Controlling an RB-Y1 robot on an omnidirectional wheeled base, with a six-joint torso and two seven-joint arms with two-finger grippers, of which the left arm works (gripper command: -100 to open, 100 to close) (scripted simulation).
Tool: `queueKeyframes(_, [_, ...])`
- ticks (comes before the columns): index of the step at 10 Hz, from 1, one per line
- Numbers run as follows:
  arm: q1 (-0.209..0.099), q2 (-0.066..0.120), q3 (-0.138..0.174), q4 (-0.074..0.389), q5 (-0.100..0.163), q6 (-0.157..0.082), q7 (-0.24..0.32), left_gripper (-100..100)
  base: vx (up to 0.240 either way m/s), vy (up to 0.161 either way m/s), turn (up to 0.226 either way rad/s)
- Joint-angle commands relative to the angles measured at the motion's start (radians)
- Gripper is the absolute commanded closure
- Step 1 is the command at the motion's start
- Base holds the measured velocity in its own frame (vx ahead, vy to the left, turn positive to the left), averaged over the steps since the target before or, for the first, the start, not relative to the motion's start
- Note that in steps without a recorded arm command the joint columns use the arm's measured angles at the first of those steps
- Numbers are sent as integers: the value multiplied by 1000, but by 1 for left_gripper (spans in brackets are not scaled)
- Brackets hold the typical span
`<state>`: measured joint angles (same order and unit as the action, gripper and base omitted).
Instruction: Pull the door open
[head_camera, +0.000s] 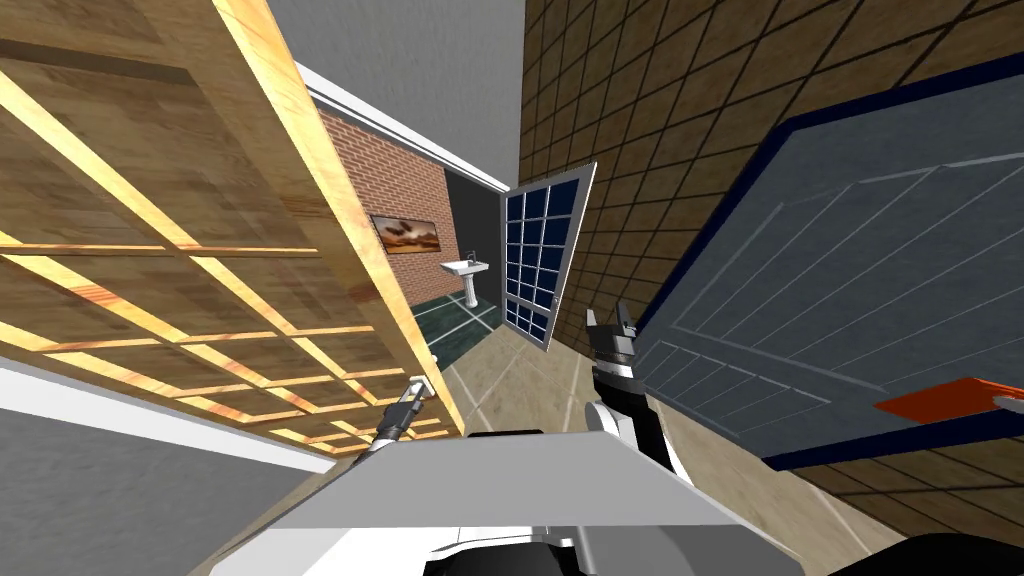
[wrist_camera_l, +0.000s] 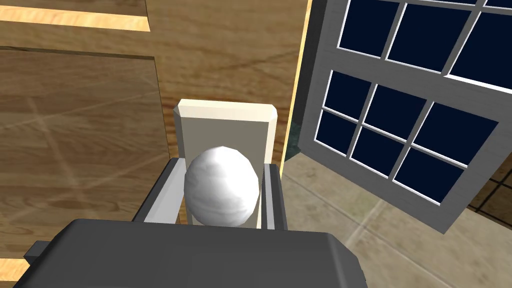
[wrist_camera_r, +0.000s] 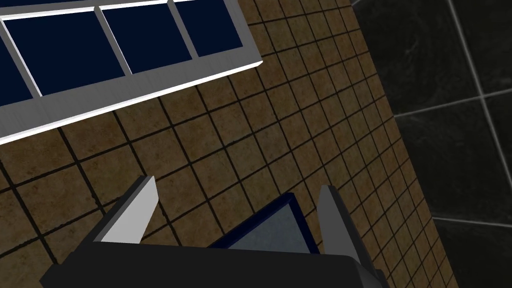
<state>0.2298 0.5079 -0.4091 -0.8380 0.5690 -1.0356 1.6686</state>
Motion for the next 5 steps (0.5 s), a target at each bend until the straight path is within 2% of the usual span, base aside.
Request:
queueKeyframes(1, [0,0,0,0,0,0,0,100,-107,10,-9])
queueKeyframes(5, [16,26,-34,36,-28,-65,49,100,-228,61,-165])
